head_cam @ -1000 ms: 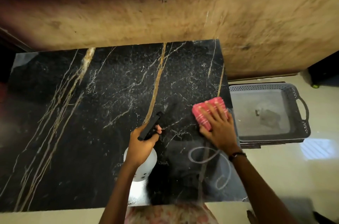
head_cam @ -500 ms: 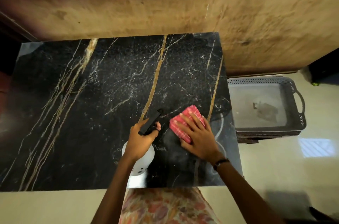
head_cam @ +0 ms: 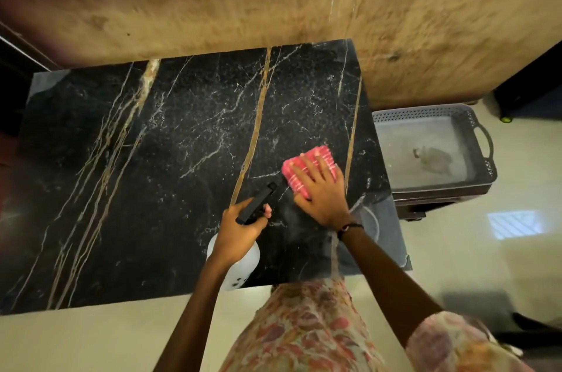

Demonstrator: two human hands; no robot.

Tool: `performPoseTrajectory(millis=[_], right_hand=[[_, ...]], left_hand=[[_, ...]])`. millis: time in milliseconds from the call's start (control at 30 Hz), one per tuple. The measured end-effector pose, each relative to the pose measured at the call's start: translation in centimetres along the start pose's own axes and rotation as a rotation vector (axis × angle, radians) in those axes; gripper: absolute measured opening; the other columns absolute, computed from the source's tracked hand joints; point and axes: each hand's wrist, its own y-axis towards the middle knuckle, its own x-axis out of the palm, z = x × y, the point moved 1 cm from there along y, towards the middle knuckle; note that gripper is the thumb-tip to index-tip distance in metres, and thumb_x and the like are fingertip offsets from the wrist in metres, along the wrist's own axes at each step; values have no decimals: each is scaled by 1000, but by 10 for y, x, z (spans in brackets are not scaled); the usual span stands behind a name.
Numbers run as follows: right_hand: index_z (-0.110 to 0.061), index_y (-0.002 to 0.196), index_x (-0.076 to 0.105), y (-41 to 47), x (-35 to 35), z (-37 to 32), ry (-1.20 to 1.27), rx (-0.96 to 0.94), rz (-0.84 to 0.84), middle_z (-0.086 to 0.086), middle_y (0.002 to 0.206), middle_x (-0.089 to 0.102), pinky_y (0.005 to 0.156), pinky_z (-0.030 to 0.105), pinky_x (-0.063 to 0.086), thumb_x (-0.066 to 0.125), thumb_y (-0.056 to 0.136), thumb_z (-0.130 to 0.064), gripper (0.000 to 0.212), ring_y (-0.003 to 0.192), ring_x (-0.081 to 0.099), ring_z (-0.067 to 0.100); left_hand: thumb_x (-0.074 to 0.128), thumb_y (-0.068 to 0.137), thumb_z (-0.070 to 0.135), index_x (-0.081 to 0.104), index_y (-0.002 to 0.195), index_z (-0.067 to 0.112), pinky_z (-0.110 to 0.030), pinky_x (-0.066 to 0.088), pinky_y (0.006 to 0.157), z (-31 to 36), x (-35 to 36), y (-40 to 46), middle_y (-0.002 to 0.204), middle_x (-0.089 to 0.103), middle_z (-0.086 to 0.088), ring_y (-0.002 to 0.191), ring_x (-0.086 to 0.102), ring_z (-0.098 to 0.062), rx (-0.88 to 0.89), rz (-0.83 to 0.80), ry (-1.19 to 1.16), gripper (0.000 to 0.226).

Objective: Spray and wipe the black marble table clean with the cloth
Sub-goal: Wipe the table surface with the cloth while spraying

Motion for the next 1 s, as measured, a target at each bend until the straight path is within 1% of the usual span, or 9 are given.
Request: performPoseTrajectory(millis=[67,167,233,333,500,667,800,933,1000], right_hand=[[-34,147,28,-39,11,-15,-18,-107,-33,-1,156,25,112,62,15,41,85,-56,67,145,16,26],[-38,146,26,-99,14,4,-40,-145,-41,-3,155,25,114,58,16,43,86,-57,65,145,16,23],[-36,146,25,-120,3,39,-59,-47,-30,-1,154,27,110,62,24,34,89,-62,63,145,15,24],[-28,148,28,-118,-19,77,-82,144,-33,2,157,22,111,61,22,16,90,-70,72,146,13,27],[-29,150,22,-59,-21,58,-28,361,-5,2,159,18,108,66,12,28,80,-65,79,146,11,32],[-29,147,29,-80,11,-22,-15,65,-21,5,156,26,109,67,17,37,84,-56,69,145,16,31],[-35,147,24,-152,26,-28,-4,-106,-75,0,155,29,112,63,20,34,93,-56,60,145,15,26],[-30,147,26,-180,6,25,-45,15,-49,5,154,29,107,62,29,18,93,-65,64,145,14,26],[-26,148,26,-161,-3,42,-44,119,-39,6,156,24,108,62,27,19,92,-66,69,145,14,28]], left_hand=[[58,83,-5,68,80,16,-13,42,53,-5,-5,-7,77,67,-4,51,57,2,5,8,4,23],[57,83,-6,67,82,13,-52,49,69,-12,-12,-22,81,67,-5,50,57,2,-5,16,-19,22],[56,84,-8,66,82,12,-61,43,86,-16,-14,-30,84,67,-6,48,56,2,-38,23,-57,22],[55,84,-8,67,82,12,-64,39,94,-23,-23,-47,84,67,-7,48,57,3,-50,29,-81,23],[55,84,-10,66,78,15,-67,38,91,-38,-33,-61,83,66,-8,46,55,2,-51,53,-100,27],[54,84,-10,65,81,12,-65,42,87,-45,-34,-68,87,66,-13,46,55,2,-45,58,-75,25],[54,85,-9,66,83,12,-66,40,90,-47,-32,-70,88,66,-14,46,56,0,-46,75,-83,24],[54,85,-8,66,81,13,-63,44,86,-51,-32,-73,90,68,-15,46,55,0,-23,84,-54,24],[54,84,-8,66,80,13,-54,48,74,-53,-32,-75,89,68,-14,46,55,1,-13,88,-44,25]])
